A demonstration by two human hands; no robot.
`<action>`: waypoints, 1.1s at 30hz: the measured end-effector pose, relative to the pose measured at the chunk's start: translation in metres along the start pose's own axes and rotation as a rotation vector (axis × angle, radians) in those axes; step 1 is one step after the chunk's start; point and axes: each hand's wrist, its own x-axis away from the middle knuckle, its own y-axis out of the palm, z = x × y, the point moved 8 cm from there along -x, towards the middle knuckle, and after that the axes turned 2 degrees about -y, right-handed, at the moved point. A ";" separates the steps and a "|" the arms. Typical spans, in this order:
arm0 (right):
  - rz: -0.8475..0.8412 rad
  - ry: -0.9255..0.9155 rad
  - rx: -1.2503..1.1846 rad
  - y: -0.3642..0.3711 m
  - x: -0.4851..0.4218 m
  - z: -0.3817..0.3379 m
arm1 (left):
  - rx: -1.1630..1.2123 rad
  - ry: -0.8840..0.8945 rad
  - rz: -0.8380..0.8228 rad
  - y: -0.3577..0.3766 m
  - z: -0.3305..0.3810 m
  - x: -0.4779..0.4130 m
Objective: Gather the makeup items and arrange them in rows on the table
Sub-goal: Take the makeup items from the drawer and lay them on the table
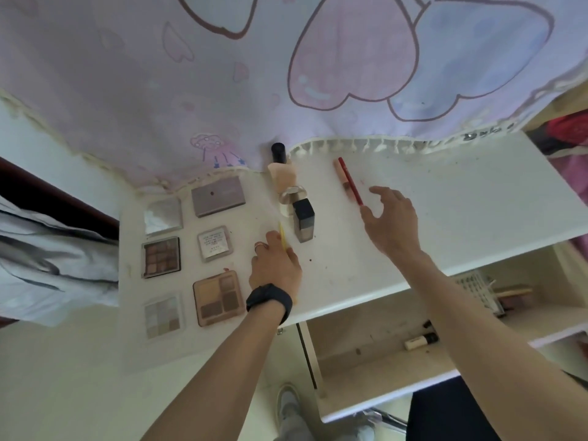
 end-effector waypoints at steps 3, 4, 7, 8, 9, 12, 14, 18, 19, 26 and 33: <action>-0.025 0.001 0.050 0.001 0.038 0.016 | 0.002 -0.008 0.012 0.000 0.003 0.003; -0.046 -0.006 0.082 0.004 0.048 0.021 | 0.002 -0.009 0.015 0.000 0.003 0.004; -0.114 -0.016 0.130 0.012 0.071 0.038 | 0.036 -0.039 0.011 0.001 0.002 0.008; -0.129 -0.031 0.133 0.013 0.079 0.042 | 0.058 -0.053 0.018 0.000 0.000 0.011; -0.135 -0.051 0.128 0.013 0.086 0.044 | 0.081 -0.058 0.033 -0.001 -0.001 0.015; -0.098 -0.080 0.059 0.006 0.117 0.052 | 0.127 0.007 0.121 -0.003 0.001 0.044; -0.083 -0.082 0.038 0.000 0.145 0.065 | 0.154 0.085 0.144 0.006 0.005 0.071; -0.089 -0.029 0.079 -0.009 0.204 0.115 | 0.165 0.327 0.006 0.056 0.034 0.127; -0.086 0.005 0.127 -0.013 0.216 0.130 | 0.151 0.384 -0.052 0.076 0.044 0.138; -0.190 0.199 0.400 -0.036 0.237 0.231 | 0.343 0.076 -0.590 0.229 0.103 0.155; -0.197 0.165 0.347 -0.025 0.235 0.246 | 0.341 -0.168 -0.638 0.286 0.128 0.129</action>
